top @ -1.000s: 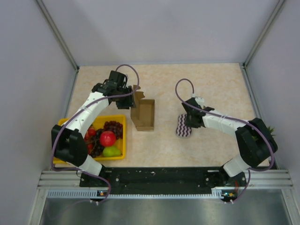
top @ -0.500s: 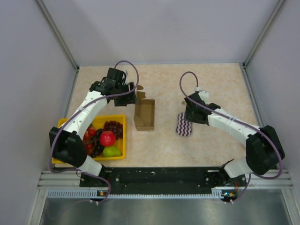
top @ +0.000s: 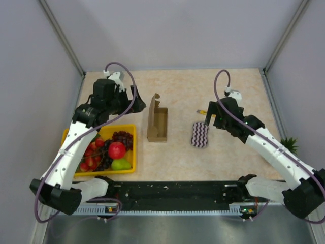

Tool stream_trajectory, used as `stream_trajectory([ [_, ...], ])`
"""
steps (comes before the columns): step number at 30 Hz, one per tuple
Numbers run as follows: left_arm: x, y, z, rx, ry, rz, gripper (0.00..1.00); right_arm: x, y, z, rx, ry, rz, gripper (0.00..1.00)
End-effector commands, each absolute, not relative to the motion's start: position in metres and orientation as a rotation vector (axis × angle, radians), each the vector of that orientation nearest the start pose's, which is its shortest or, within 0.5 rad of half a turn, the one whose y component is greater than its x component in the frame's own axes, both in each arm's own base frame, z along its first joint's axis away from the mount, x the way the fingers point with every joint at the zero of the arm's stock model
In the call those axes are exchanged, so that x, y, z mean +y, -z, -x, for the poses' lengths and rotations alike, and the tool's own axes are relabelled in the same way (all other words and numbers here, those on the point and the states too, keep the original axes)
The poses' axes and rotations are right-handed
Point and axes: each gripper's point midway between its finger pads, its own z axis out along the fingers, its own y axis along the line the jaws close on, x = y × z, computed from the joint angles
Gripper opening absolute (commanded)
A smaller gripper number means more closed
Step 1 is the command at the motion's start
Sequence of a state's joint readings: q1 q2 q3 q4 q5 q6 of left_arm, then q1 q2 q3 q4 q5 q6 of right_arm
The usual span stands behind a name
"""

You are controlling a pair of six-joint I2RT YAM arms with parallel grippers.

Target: Unpack the express box

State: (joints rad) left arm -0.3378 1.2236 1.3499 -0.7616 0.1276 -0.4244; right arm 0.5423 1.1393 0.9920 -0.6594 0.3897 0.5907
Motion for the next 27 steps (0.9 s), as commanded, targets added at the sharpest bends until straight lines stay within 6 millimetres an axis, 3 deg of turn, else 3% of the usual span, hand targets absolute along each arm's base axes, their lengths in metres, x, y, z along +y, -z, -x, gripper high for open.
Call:
stream_trajectory([
  [1,-0.141,-0.314,-0.3,2.083,0.576,0.062,0.99,0.103,-0.216,-0.275,2.232,-0.129,-0.211,0.99],
  [5,-0.124,-0.333,-0.283,2.04,0.538,0.124,0.99,0.09,-0.236,-0.255,2.219,-0.14,-0.22,0.99],
  [10,-0.105,-0.356,-0.25,2.013,0.525,0.205,0.99,0.072,-0.286,-0.23,2.105,-0.182,-0.238,0.99],
  [15,-0.091,-0.349,-0.197,2.072,0.537,0.205,0.99,0.049,-0.332,-0.195,2.001,-0.219,-0.243,0.99],
  [20,-0.088,-0.366,-0.153,1.993,0.615,0.111,0.99,0.028,-0.381,-0.156,1.869,-0.279,-0.206,0.99],
  [24,-0.083,-0.369,-0.138,1.951,0.612,0.07,0.99,0.02,-0.402,-0.135,1.796,-0.325,-0.194,0.99],
  [27,-0.08,-0.37,-0.135,1.948,0.596,0.061,0.99,0.021,-0.405,-0.133,1.792,-0.349,-0.201,0.99],
])
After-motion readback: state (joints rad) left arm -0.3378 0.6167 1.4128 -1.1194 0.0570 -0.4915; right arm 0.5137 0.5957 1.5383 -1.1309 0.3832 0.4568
